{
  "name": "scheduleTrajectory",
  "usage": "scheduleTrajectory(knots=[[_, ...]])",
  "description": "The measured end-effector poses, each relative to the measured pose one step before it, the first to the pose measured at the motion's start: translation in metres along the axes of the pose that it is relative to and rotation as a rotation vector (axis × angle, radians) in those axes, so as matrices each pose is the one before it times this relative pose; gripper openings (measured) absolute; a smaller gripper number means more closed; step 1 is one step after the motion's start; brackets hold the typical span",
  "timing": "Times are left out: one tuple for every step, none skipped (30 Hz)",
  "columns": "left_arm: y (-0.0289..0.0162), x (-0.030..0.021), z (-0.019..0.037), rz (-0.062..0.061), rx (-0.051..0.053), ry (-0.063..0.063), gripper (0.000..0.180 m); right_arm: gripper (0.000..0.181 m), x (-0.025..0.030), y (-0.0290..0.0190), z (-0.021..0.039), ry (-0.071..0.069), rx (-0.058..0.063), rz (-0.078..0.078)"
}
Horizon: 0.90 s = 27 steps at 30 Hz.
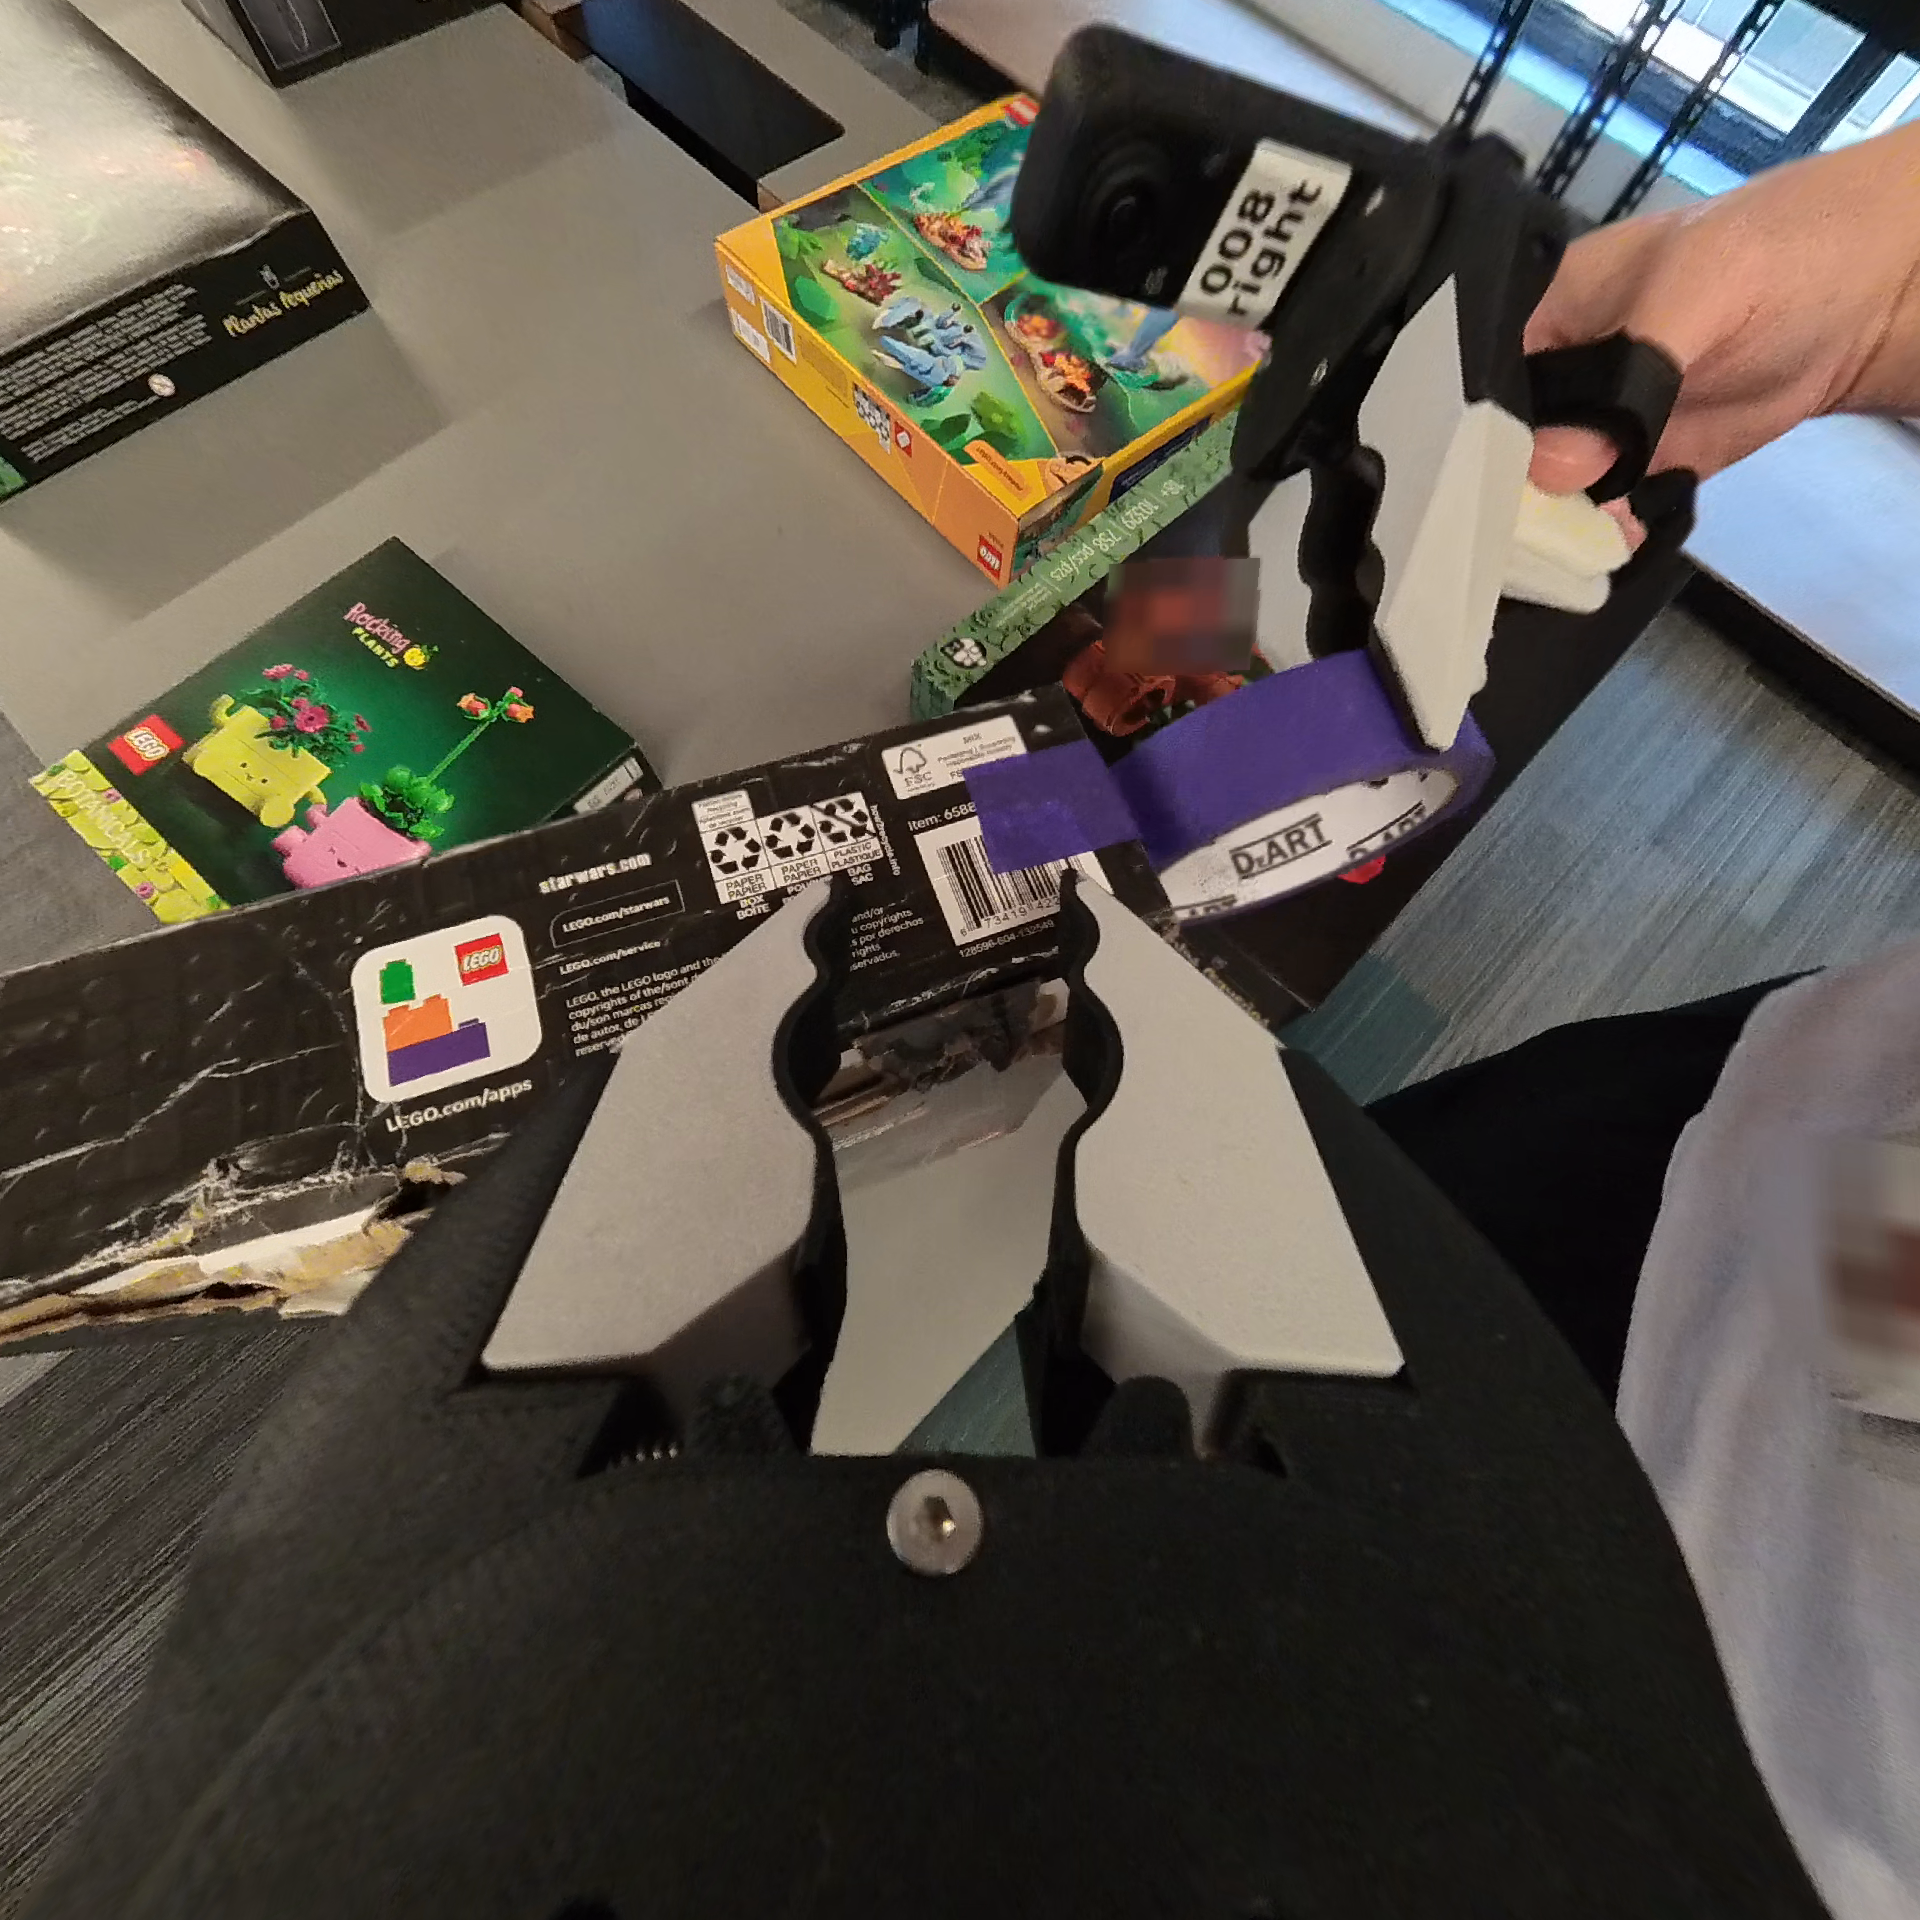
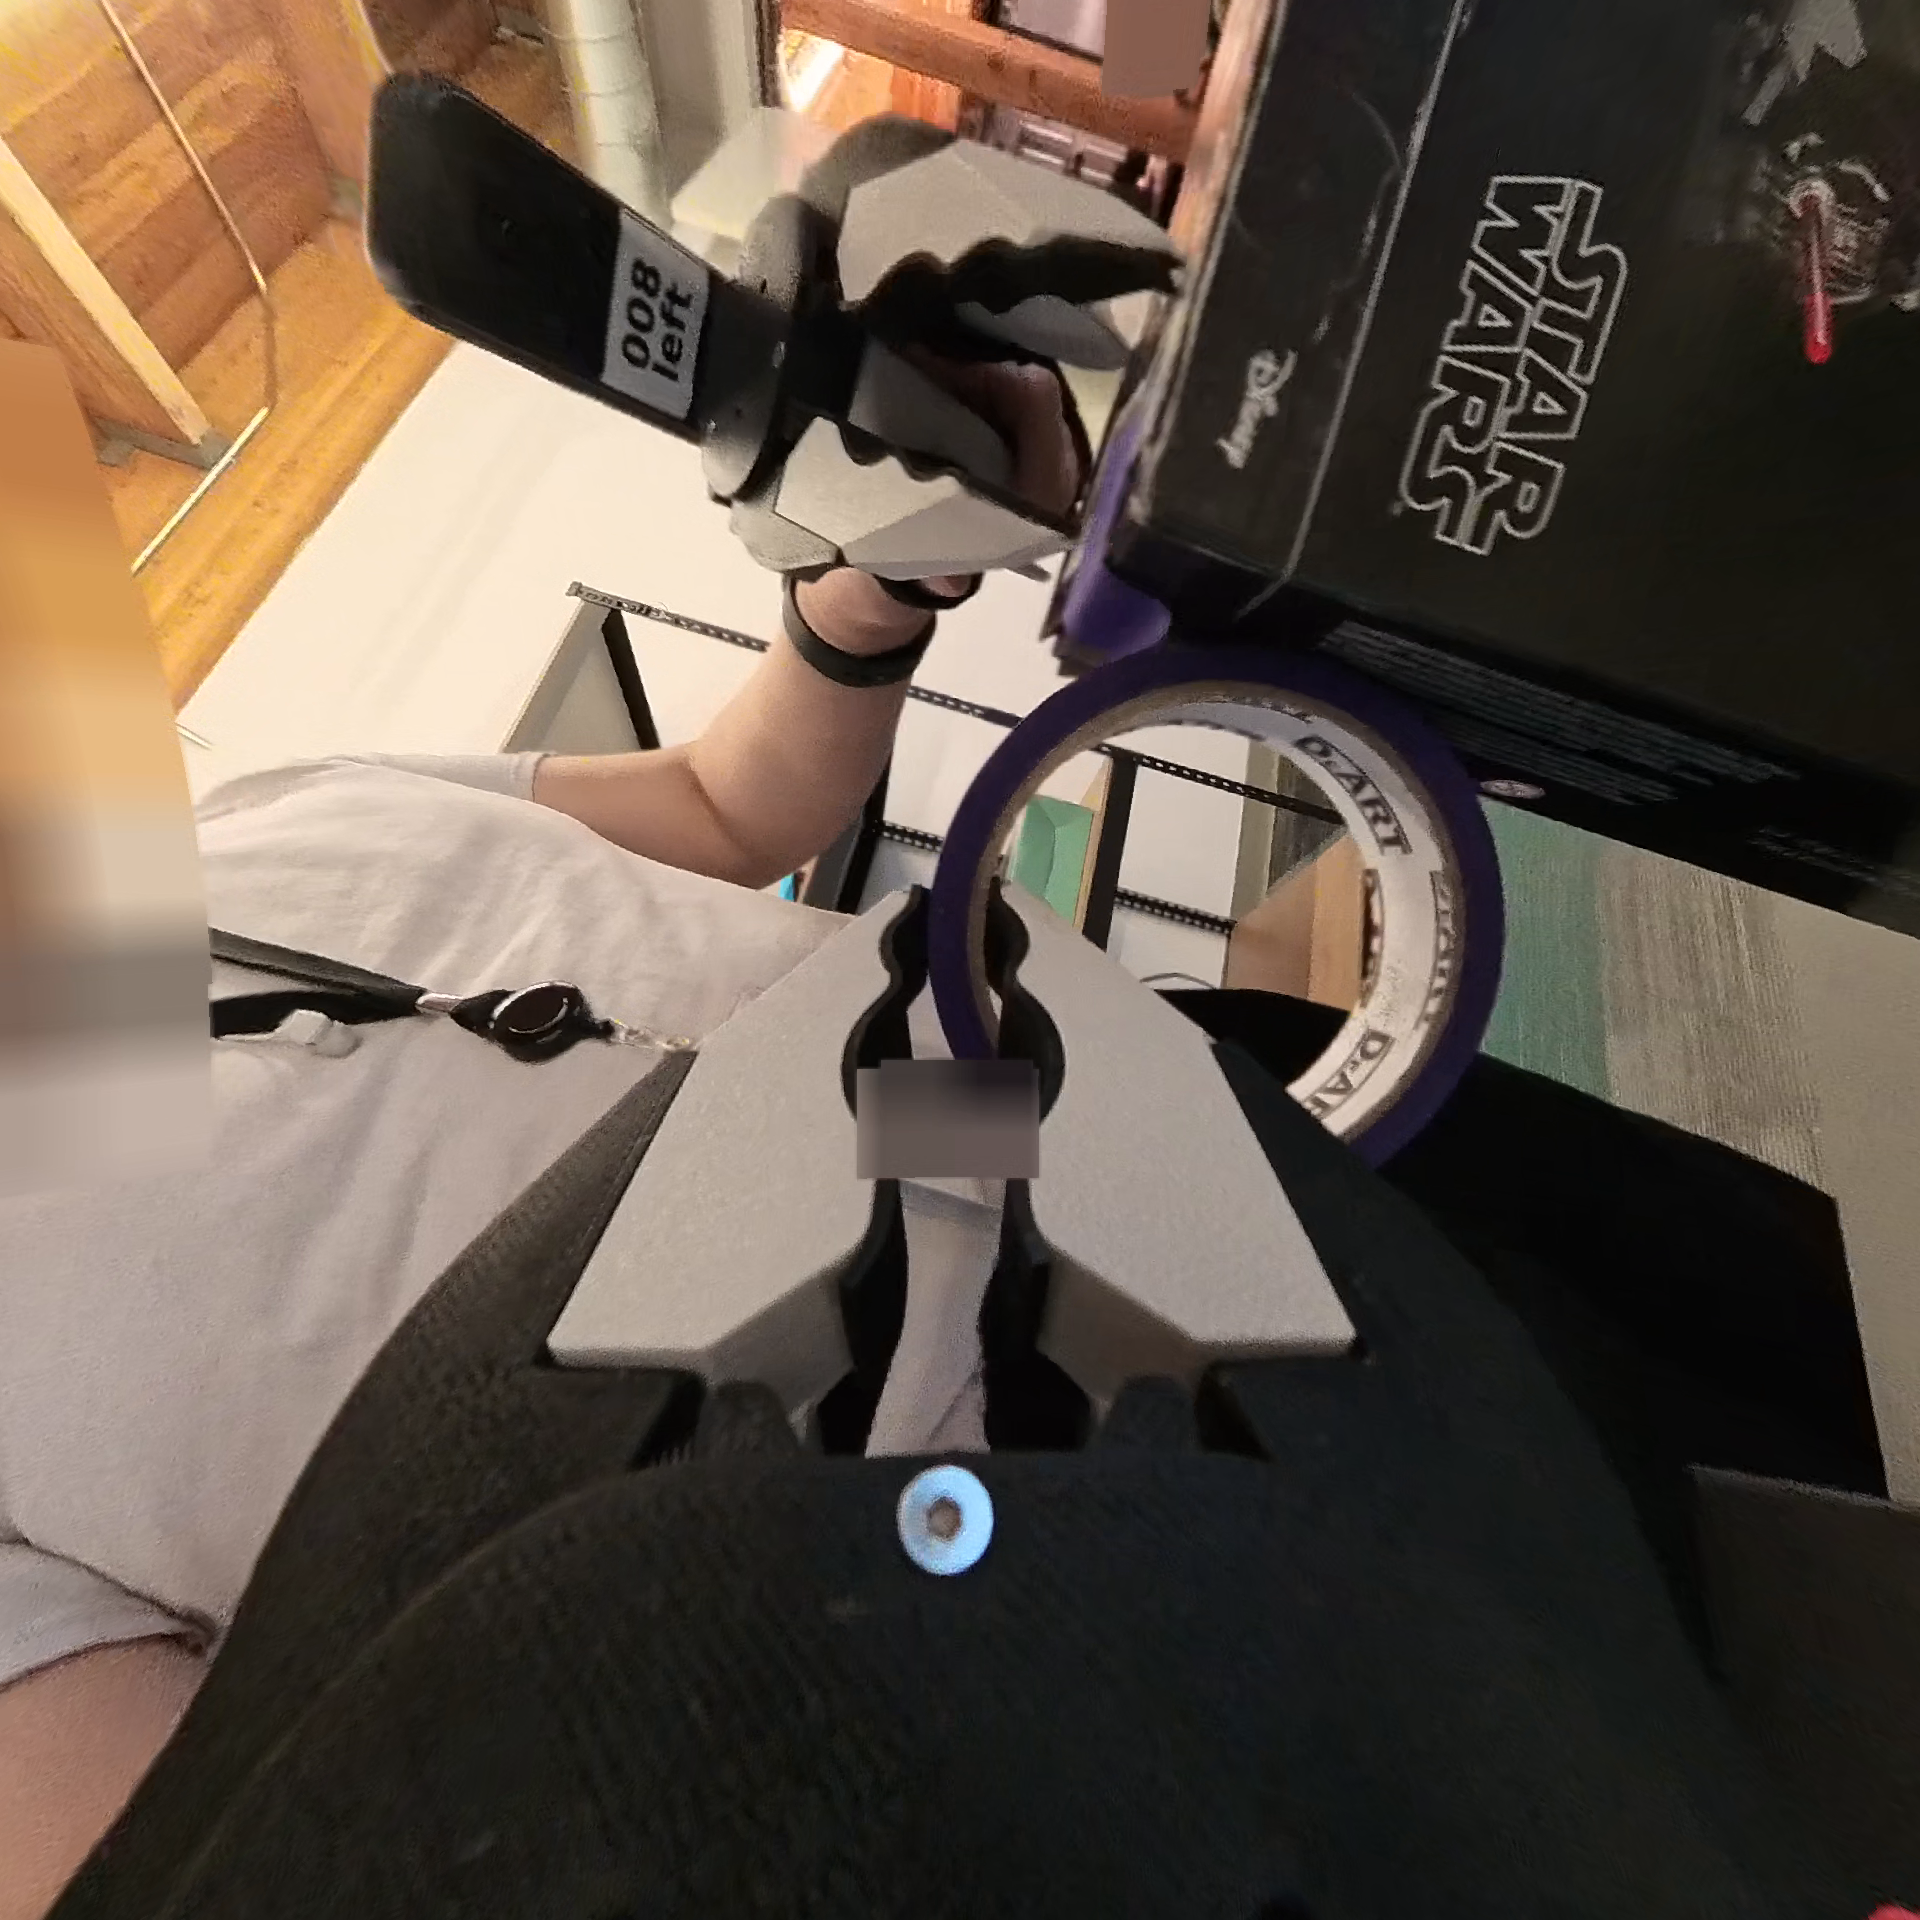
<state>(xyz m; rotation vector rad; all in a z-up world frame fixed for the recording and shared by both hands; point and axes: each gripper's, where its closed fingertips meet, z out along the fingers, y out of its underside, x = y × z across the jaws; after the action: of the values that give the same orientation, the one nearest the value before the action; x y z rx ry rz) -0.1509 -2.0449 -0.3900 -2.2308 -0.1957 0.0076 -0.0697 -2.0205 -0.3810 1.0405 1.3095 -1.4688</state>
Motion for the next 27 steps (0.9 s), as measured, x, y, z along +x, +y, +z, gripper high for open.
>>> scheduleTrajectory(knots=[[-0.00047,-0.00021,0.00045,-0.0027,0.0087,-0.0013,0.039,0.008,-0.00497,-0.00270,-0.00045,0.0083,-0.0034,0.0118],[-0.00043,-0.00011,0.00042,0.0007,0.0072,-0.0013,0.039,0.008,-0.00667,-0.00271,-0.00014,-0.0020,-0.0030,0.0080],[-0.00023,-0.00014,0.00022,0.0013,0.0065,-0.0003,0.039,0.008,-0.00626,-0.00231,0.00015,0.0013,-0.0042,0.0126],[-0.00038,-0.00018,0.00039,-0.0024,0.0064,-0.0005,0.039,0.008,-0.00299,-0.00186,0.00012,0.0210,-0.0056,0.0218],[-0.00028,-0.00017,0.00033,-0.0010,0.0059,-0.0011,0.039,0.008,-0.00144,-0.00067,0.00015,0.0285,-0.0126,0.0266],[-0.00024,-0.00022,0.00026,0.0026,0.0050,-0.0019,0.039,0.008,-0.00152,-0.00051,0.00018,0.0273,-0.0117,0.0236],[-0.00007,-0.00005,0.00027,0.0031,0.0045,-0.0018,0.039,0.008,-0.00265,-0.00111,0.00017,0.0202,-0.0074,0.0191],[-0.00006,-0.00003,0.00006,0.0015,0.0044,-0.0002,0.039,0.008,-0.00473,-0.00074,0.00016,0.0080,-0.0104,0.0122],[-0.00019,-0.00014,0.00017,-0.0022,0.0060,-0.0006,0.039,0.008,-0.00459,-0.00247,-0.00018,0.0123,0.0003,0.0066],[-0.00019,-0.00013,0.00016,-0.0012,0.0075,-0.0005,0.039,0.008,-0.00164,-0.00069,0.00011,0.0291,-0.0129,0.0098],[-0.00018,-0.00009,0.00019,0.0007,0.0086,-0.0004,0.039,0.008,-0.00028,0.00020,0.00054,0.0345,-0.0186,0.0091],[-0.00010,-0.00017,0.00019,-0.0017,0.0087,0.0001,0.039,0.008,-0.00085,-0.00018,0.00073,0.0279,-0.0166,0.0058],[-0.00019,-0.00019,0.00013,-0.0031,0.0086,-0.0001,0.038,0.009,-0.00133,-0.00076,0.00044,0.0208,-0.0118,0.0086],[-0.00011,-0.00021,0.00022,-0.0008,0.0085,-0.0014,0.038,0.008,-0.00134,-0.00101,0.00009,0.0168,-0.0114,0.0125],[-0.00032,-0.00020,0.00027,-0.0004,0.0091,-0.0019,0.038,0.008,-0.00164,-0.00131,-0.00013,0.0120,-0.0096,0.0089],[-0.00035,-0.00029,0.00043,-0.0014,0.0093,-0.0017,0.038,0.008,-0.00219,-0.00182,-0.00020,0.0077,-0.0065,0.0058],[-0.00034,-0.00033,0.00037,-0.0024,0.0094,-0.0009,0.038,0.008,-0.00243,-0.00160,-0.00010,0.0059,-0.0074,0.0047],[-0.00051,-0.00027,0.00048,-0.0036,0.0089,0.0007,0.038,0.008,-0.00138,-0.00162,-0.00014,0.0119,-0.0078,0.0044],[-0.00032,-0.00030,0.00041,-0.0033,0.0085,0.0009,0.038,0.008,-0.00074,-0.00090,-0.00013,0.0152,-0.0131,0.0045],[-0.00039,-0.00032,0.00046,-0.0022,0.0078,0.0003,0.037,0.008,-0.00139,-0.00140,0.00003,0.0102,-0.0095,0.0020],[-0.00030,-0.00036,0.00032,-0.0019,0.0065,0.0009,0.037,0.008,-0.00159,-0.00181,0.00012,0.0081,-0.0057,0.0040],[-0.00031,-0.00036,0.00020,-0.0014,0.0049,0.0009,0.036,0.008,-0.00149,-0.00120,-0.00008,0.0077,-0.0093,0.0056],[-0.00015,-0.00039,0.00015,-0.0007,0.0047,0.0011,0.036,0.008,-0.00169,-0.00121,-0.00028,0.0060,-0.0082,0.0027],[-0.00026,-0.00036,0.00027,-0.0024,0.0049,0.0025,0.036,0.008,-0.00152,-0.00144,-0.00067,0.0054,-0.0059,0.0040],[-0.00036,-0.00024,0.00026,-0.0026,0.0036,0.0030,0.035,0.008,-0.00111,-0.00129,-0.00068,0.0058,-0.0053,0.0062],[-0.00029,-0.00041,0.00017,-0.0008,0.0012,0.0022,0.034,0.008,-0.00062,-0.00075,-0.00055,0.0064,-0.0072,0.0067],[-0.00019,-0.00041,0.00015,0.0005,-0.0007,0.0020,0.034,0.008,-0.00048,-0.00068,-0.00024,0.0077,-0.0065,0.0045]])
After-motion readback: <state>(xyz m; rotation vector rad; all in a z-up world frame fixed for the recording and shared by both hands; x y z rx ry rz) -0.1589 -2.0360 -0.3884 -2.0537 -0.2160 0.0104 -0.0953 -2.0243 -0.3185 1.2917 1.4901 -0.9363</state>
